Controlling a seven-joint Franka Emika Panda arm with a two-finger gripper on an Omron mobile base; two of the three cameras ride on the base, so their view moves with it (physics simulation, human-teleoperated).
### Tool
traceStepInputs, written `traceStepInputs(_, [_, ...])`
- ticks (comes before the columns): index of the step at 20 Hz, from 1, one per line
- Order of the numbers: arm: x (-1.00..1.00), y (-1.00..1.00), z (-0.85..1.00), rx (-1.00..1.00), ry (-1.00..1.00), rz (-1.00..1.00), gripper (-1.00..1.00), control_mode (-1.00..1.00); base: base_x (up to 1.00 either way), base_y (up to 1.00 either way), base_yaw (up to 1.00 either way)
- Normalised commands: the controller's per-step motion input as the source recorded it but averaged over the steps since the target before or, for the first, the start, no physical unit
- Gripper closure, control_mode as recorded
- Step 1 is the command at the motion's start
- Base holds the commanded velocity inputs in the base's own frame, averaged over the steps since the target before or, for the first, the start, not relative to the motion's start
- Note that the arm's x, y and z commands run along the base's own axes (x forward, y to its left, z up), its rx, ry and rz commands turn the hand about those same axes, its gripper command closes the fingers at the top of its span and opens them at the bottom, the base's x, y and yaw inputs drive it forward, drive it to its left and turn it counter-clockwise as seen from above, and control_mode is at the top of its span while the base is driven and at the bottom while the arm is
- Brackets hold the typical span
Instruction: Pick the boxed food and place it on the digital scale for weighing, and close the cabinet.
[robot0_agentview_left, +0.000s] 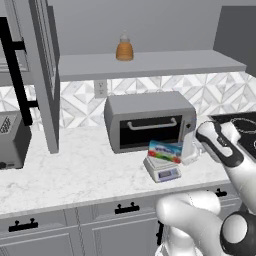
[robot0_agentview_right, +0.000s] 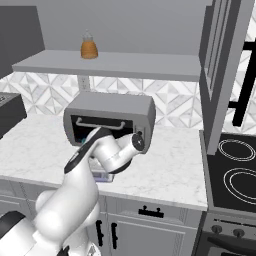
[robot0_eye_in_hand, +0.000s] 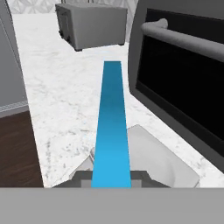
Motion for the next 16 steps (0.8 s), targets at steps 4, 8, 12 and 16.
traceStepInputs(4, [0.39,0.00,-0.29,0.00,-0.01,0.00,1.00,-1.00,0.00,0.00,0.00])
traceStepInputs(8, [0.36,0.00,-0.23,0.00,0.00,0.00,1.00,-1.00,0.00,0.00,0.00])
traceStepInputs(12, [0.23,0.00,-0.28,0.00,0.00,0.00,1.00,-1.00,0.00,0.00,0.00])
traceStepInputs(16, [0.14,0.00,-0.30,0.00,0.00,0.00,1.00,-1.00,0.00,0.00,0.00])
